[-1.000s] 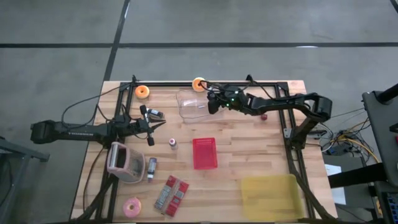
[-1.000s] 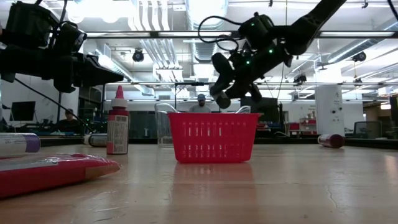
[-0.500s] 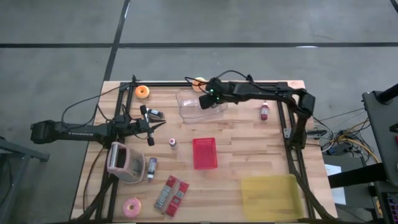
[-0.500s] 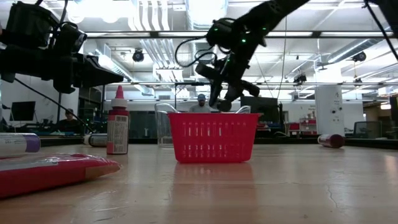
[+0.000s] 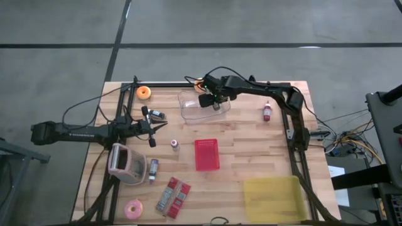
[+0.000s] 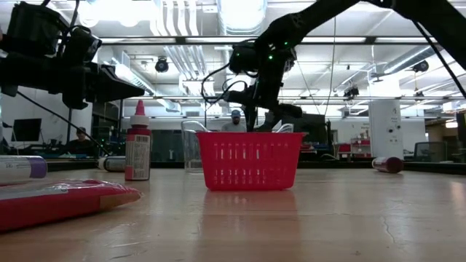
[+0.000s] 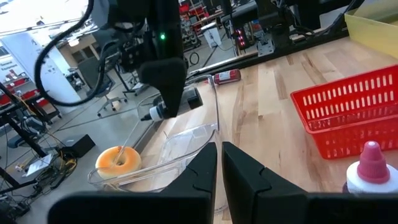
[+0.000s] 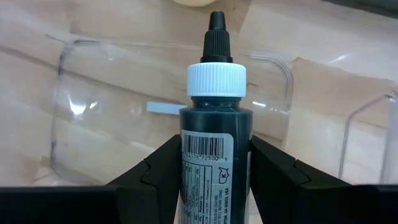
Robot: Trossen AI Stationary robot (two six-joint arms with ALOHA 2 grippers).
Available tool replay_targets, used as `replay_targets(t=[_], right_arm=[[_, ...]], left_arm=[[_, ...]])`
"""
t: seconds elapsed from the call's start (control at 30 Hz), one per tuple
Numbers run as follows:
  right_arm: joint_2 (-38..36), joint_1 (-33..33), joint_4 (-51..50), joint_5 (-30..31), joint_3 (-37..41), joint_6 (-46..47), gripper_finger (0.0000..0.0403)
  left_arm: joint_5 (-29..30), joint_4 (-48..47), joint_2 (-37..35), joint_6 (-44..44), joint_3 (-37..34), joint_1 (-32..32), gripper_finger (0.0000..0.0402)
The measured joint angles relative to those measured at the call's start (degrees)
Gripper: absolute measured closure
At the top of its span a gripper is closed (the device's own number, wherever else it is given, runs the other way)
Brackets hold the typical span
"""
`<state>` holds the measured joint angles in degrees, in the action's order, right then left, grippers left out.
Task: Pick & Place Food Item
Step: Put the right black food coloring bottle into the transparent bin
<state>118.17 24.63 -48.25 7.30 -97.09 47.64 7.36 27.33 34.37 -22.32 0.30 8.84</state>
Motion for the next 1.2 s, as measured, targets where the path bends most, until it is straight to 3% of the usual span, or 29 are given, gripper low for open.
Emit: replay_targets(t=[0.97,1.2], right_arm=[[5.3,1.7,0.6,-1.4,0.3,0.3,0.0248],[5.3,2.0,-1.3,-2.4,-2.7,-1.4,0.0248]], left_arm=[[0.0,0.0,0.0,0.0,0.0,0.0,0.0374],[0.0,0.0,0.0,0.0,0.0,0.0,0.0374]])
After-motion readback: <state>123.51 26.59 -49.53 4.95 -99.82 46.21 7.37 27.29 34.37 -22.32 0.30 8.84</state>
